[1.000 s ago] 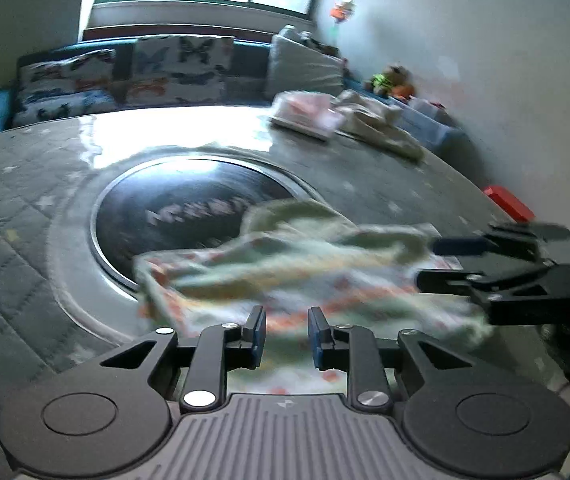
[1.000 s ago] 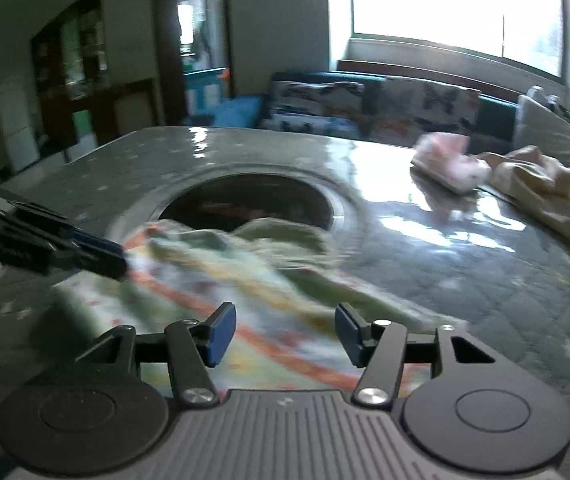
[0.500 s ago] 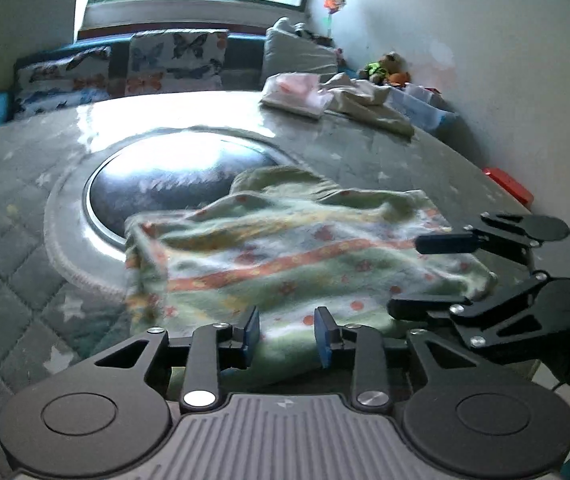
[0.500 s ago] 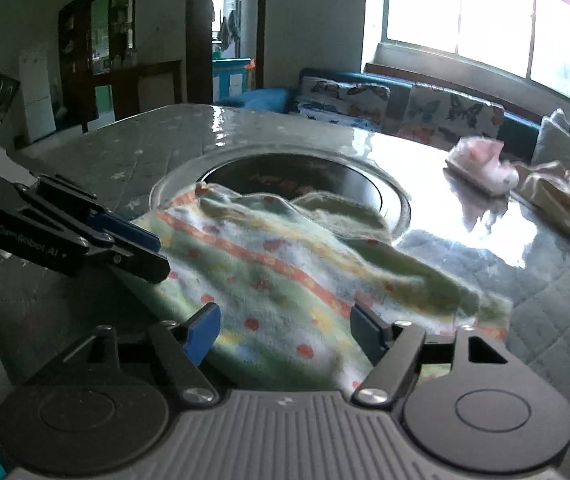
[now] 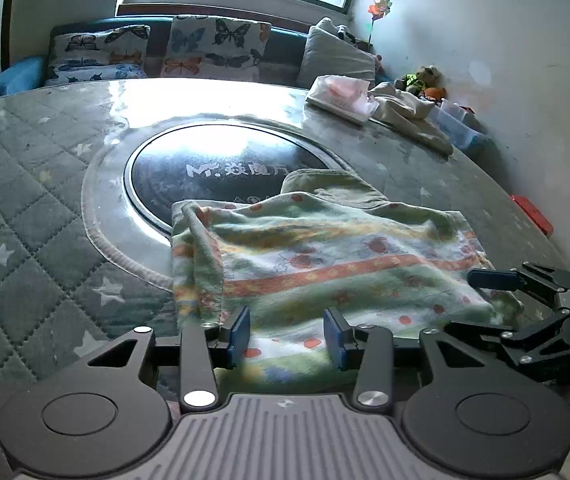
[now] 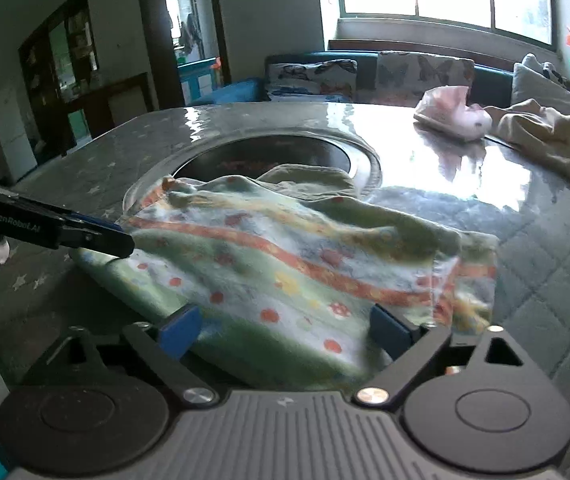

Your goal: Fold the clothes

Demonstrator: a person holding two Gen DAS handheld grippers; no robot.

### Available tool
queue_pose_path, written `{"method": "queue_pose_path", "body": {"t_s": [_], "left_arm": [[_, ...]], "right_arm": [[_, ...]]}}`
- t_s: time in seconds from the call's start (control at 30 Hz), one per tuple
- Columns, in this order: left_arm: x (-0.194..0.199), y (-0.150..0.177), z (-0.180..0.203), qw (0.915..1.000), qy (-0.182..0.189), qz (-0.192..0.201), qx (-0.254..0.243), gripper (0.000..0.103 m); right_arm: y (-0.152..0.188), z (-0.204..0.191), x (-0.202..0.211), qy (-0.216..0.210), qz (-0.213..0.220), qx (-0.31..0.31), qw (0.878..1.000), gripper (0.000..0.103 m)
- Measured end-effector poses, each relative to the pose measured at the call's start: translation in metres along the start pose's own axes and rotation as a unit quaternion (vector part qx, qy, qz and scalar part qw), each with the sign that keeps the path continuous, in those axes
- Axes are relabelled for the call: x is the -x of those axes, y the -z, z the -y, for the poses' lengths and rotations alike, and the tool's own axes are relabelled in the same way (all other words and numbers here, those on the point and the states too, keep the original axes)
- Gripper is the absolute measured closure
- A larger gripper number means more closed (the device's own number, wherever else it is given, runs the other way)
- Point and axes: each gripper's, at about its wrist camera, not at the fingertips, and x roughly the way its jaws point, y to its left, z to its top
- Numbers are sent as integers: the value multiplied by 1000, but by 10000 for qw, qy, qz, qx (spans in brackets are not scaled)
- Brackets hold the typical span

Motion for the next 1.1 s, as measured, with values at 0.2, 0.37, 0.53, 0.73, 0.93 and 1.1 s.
{"method": "queue_pose_path", "body": {"t_s": [0.2, 0.37, 0.53, 0.73, 0.93, 1.1], "left_arm": [[-1, -9, -2, 9999, -125, 83, 39, 54], [-3, -10, -10, 9996, -229, 29, 156, 53], [-1, -17, -11, 9994, -242, 144, 177, 50], [-10, -19, -12, 9994, -268, 97, 185, 49], [-14, -17, -15, 9995, -270, 38, 159, 50], [-13, -19, -18, 9995, -260, 5, 160, 50]], "right_arm": [[-2, 9, 2, 62, 48, -172, 9998, 0], [-3, 8, 1, 55, -36, -85, 9999, 0], [-26, 3, -1, 18, 23, 225, 9997, 0], [-61, -12, -28, 434, 55, 754, 9962, 0], [-68, -14, -66, 544, -208, 783, 9952, 0], [-64, -4, -64, 491, -156, 561, 9971, 0]]}}
